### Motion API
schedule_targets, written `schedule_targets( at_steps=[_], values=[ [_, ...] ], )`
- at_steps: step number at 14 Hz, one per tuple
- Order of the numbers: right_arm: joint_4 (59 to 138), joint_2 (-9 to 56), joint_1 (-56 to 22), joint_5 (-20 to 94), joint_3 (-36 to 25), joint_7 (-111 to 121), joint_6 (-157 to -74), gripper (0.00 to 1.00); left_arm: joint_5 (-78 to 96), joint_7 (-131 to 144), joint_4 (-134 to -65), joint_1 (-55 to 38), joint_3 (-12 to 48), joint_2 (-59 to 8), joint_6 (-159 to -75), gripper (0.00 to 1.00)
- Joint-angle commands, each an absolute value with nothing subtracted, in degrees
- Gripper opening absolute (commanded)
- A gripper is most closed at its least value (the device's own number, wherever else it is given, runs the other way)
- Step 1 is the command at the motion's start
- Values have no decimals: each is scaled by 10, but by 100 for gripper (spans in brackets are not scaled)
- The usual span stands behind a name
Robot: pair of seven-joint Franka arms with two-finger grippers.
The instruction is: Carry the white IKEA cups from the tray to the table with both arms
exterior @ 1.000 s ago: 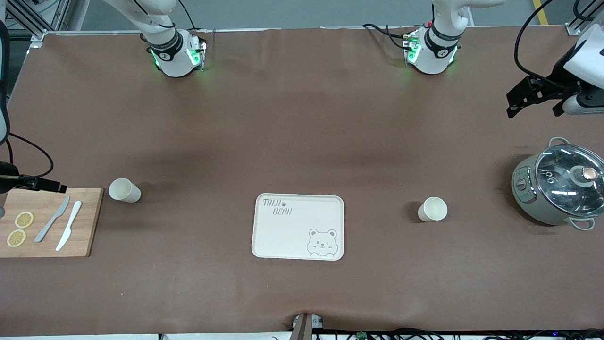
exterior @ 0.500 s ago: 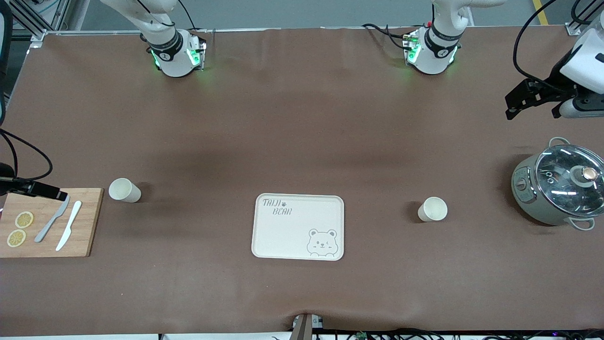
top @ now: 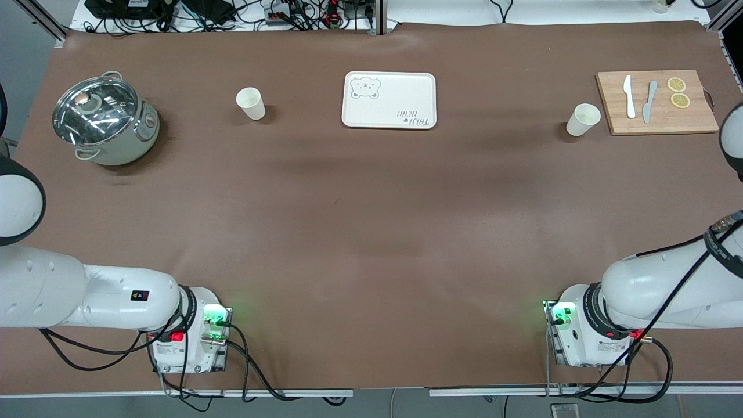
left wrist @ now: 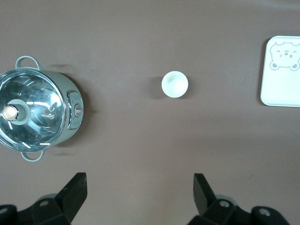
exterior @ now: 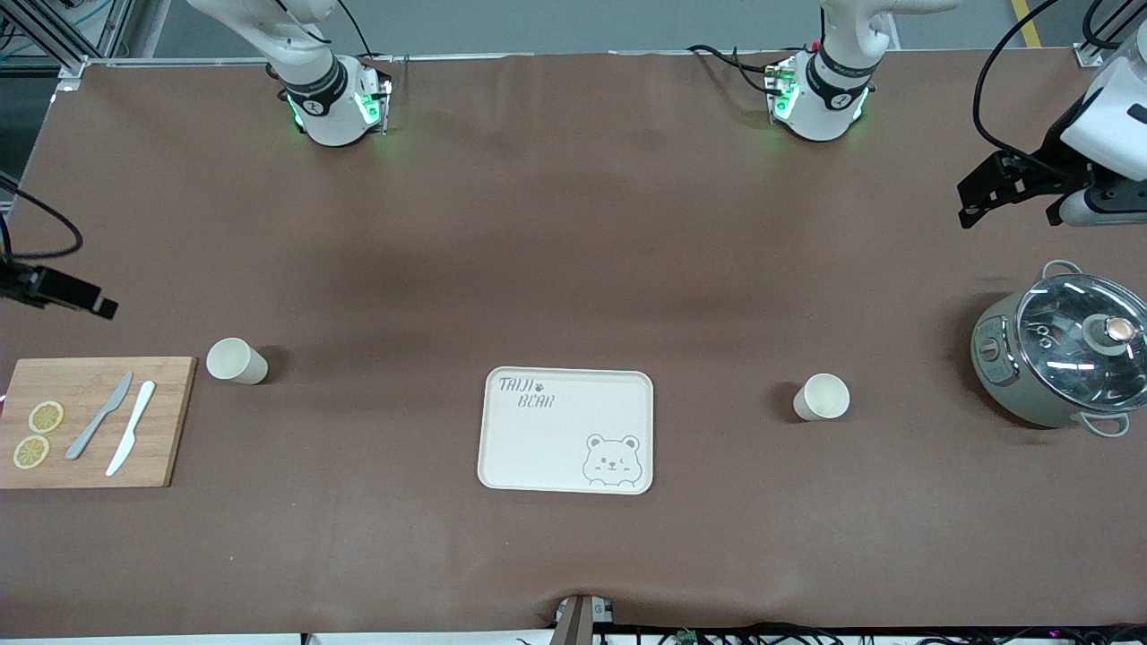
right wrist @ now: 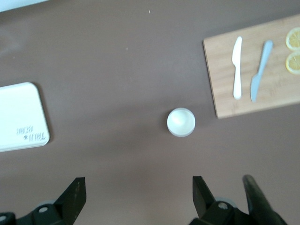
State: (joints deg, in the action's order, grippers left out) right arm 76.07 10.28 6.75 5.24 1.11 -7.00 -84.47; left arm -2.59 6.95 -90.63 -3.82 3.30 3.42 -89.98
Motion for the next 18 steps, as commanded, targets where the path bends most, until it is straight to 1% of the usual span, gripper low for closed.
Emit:
schedule_targets(
  at_steps=[1,5,7,9,10,11,14,18],
  values=[
    [801,46,61,41,11,-87,-821,100,-39,65,-901,-40,32,34,-895,100],
    [888,-41,60,18,11,-78,-824,100,-39,75,-902,-43,34,34,-894,100],
    [888,-39,63,19,10,-37,-826,100,-39,76,-901,-41,35,33,-894,100],
    [893,-58,62,20,10,-37,-822,100,-38,78,-902,-40,35,33,-893,100],
    [908,-74,65,22,9,-38,-828,100,-38,79,-903,-40,34,33,-893,100],
    [911,-76,65,23,8,-38,-836,100,-38,78,-903,-41,35,33,-893,100],
    [911,-73,60,22,9,-38,-851,100,-38,76,-900,-39,31,26,-892,100],
    [910,-73,59,18,11,-34,-843,100,-43,69,-884,-37,28,31,-893,100]
  ],
)
